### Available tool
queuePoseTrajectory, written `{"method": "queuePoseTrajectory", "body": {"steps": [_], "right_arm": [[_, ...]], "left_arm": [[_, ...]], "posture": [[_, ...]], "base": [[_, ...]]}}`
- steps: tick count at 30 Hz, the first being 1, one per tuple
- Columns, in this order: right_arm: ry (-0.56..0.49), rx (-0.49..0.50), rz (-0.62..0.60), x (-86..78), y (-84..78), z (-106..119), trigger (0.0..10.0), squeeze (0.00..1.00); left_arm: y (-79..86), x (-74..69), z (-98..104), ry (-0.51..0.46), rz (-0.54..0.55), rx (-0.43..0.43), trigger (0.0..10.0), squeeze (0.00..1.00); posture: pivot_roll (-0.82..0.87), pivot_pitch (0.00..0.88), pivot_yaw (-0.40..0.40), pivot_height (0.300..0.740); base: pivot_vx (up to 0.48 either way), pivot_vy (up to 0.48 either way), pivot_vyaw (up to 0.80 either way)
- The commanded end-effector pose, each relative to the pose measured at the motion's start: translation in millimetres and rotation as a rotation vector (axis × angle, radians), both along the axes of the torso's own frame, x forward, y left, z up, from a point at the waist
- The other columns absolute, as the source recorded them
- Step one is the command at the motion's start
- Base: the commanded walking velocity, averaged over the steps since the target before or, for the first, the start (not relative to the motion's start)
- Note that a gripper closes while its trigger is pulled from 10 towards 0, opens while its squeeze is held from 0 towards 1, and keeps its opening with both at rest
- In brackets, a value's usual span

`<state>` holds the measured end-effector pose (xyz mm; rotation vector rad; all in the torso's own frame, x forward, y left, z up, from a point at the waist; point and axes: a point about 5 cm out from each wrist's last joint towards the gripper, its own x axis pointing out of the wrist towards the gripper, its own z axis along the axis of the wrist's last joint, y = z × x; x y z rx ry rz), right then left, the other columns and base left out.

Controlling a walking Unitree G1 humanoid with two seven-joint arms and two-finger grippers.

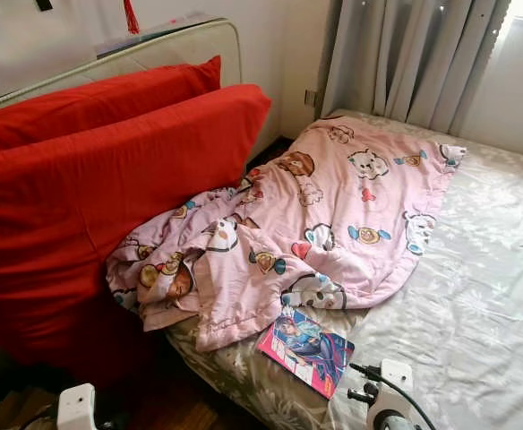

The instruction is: Clean up the room

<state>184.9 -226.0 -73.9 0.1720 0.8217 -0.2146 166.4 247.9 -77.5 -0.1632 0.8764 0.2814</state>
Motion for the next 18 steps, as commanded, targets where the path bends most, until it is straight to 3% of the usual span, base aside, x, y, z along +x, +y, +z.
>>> {"method": "queuePoseTrajectory", "body": {"steps": [1,5,8,18], "right_arm": [[0.012,0.004,-0.014,-6.6,0.4,-3.2,10.0,0.00],[0.034,0.018,-0.023,-15.1,2.1,-7.6,10.0,0.00],[0.052,0.015,-0.019,-21.3,1.1,-10.1,10.0,0.00],[0.043,-0.005,-0.018,-15.6,-6.1,-6.1,10.0,0.00]], "left_arm": [[2.8,-17.4,-7.1,0.071,-0.007,-0.004,10.0,0.00],[5.1,-28.1,-10.6,0.103,-0.008,-0.002,10.0,0.00],[3.5,-28.5,-11.2,0.106,-0.005,-0.003,10.0,0.00],[-18.5,-10.1,-10.3,0.075,-0.034,-0.013,10.0,0.00]], "posture": [[0.06,0.000,-0.011,0.740],[0.05,0.000,-0.002,0.740],[0.05,0.000,-0.001,0.740],[0.05,0.000,-0.002,0.740]], "base": [[0.000,0.000,0.79],[0.000,0.000,0.80],[0.000,0.000,0.79],[0.000,0.000,0.79]]}}
